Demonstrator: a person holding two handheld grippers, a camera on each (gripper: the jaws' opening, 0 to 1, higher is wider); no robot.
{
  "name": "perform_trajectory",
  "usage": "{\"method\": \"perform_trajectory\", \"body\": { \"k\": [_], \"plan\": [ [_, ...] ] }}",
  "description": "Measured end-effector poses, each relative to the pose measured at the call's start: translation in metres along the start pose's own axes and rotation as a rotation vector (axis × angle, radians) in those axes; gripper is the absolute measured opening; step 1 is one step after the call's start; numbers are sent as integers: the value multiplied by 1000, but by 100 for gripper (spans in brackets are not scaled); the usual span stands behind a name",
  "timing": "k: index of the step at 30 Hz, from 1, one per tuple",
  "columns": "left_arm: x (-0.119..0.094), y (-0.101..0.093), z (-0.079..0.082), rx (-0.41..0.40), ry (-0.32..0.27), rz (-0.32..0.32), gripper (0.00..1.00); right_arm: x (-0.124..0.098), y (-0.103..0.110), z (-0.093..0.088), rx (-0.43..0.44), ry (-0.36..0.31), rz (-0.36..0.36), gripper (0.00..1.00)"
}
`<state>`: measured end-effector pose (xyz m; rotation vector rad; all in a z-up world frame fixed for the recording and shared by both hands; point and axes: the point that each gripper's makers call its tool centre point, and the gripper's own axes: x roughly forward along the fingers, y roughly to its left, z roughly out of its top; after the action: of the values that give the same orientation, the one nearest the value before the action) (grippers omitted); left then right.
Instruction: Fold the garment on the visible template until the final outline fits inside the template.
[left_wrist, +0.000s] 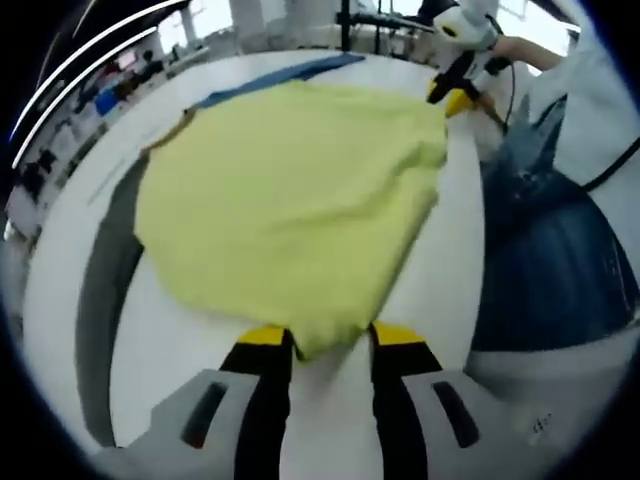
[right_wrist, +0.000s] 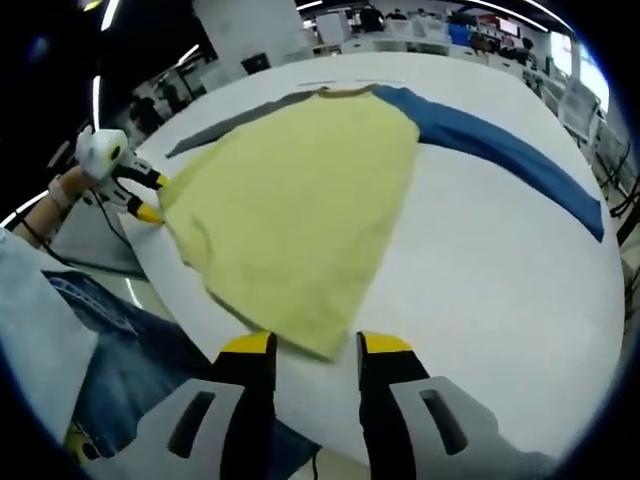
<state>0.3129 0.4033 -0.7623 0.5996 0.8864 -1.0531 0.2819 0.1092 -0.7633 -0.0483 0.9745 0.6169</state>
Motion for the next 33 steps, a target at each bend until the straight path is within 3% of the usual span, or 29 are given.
{"method": "perform_trajectory", "body": {
  "k": [9,18,22,30,33],
  "plan": [
    [0,-1,1,49,33,-42,22,1,-5,1,4,-2,-24,23],
    [-3,-1,-6,182,143,-115,21,0,-3,0,-13,-17,-21,25],
    [-2,0,-6,220,155,-129,20,-1,-4,-3,-69,1,-31,26],
    [-5,3,-10,212,169,-120,17,-1,-12,-4,-121,5,-74,17],
    [-5,6,-12,186,180,-104,7,-1,-14,-5,-121,10,-77,10]
  ]
}}
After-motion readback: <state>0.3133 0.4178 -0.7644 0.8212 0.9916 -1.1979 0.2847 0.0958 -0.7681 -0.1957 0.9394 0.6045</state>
